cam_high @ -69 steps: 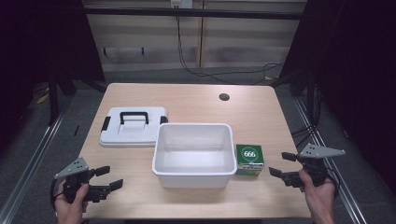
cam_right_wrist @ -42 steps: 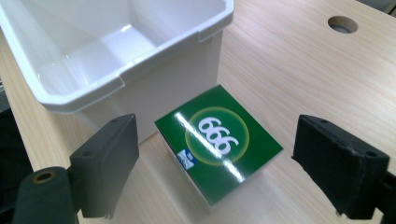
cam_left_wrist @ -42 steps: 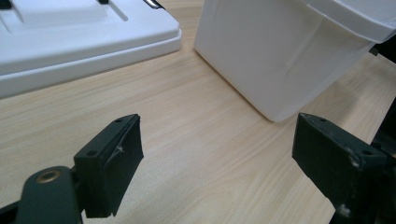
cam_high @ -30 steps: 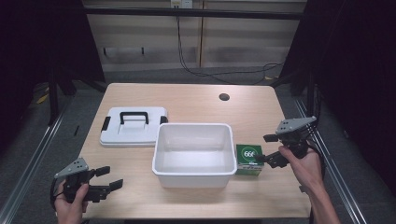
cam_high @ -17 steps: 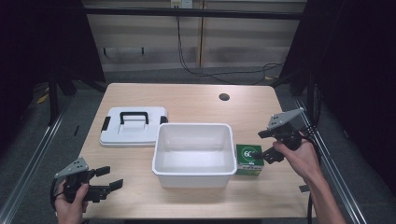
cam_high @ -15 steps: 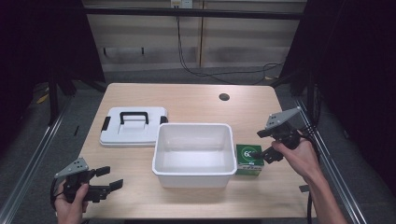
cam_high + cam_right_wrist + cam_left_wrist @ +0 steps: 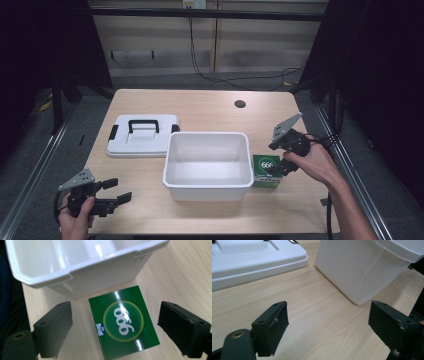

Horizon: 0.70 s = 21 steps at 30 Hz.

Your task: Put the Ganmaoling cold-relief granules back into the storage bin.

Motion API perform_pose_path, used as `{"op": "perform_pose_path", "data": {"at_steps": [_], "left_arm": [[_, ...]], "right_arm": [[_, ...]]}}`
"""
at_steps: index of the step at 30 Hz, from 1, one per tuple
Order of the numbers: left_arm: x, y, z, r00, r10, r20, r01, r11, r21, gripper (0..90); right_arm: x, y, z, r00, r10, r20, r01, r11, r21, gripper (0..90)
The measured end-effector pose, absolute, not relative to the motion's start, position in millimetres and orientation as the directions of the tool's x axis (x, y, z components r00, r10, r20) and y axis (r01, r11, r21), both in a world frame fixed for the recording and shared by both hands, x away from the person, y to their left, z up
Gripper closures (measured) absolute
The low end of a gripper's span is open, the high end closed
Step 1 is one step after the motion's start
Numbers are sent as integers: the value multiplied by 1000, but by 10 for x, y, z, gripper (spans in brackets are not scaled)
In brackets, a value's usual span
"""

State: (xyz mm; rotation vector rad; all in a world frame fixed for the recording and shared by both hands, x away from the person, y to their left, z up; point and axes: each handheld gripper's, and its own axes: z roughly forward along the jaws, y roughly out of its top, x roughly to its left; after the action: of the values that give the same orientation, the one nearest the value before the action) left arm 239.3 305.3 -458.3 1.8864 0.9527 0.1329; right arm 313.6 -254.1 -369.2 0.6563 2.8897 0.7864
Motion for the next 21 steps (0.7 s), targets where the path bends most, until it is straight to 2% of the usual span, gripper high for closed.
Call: {"op": "perform_pose_path", "data": {"at_steps": [8,15,21], "left_arm": [[2398,3048,-4590,688,660,-301,559,-218,800,162],[2397,3052,-4589,685,663,-302,559,-213,801,163],[2398,3052,-4591,684,663,-305,562,-211,800,163]], "right_arm": [[3228,-2548,-3784,-920,388,46,366,815,449,100],[3296,-2486,-3773,-945,328,19,308,864,398,93],[3340,-2431,-3861,-951,308,7,295,904,308,93]]}}
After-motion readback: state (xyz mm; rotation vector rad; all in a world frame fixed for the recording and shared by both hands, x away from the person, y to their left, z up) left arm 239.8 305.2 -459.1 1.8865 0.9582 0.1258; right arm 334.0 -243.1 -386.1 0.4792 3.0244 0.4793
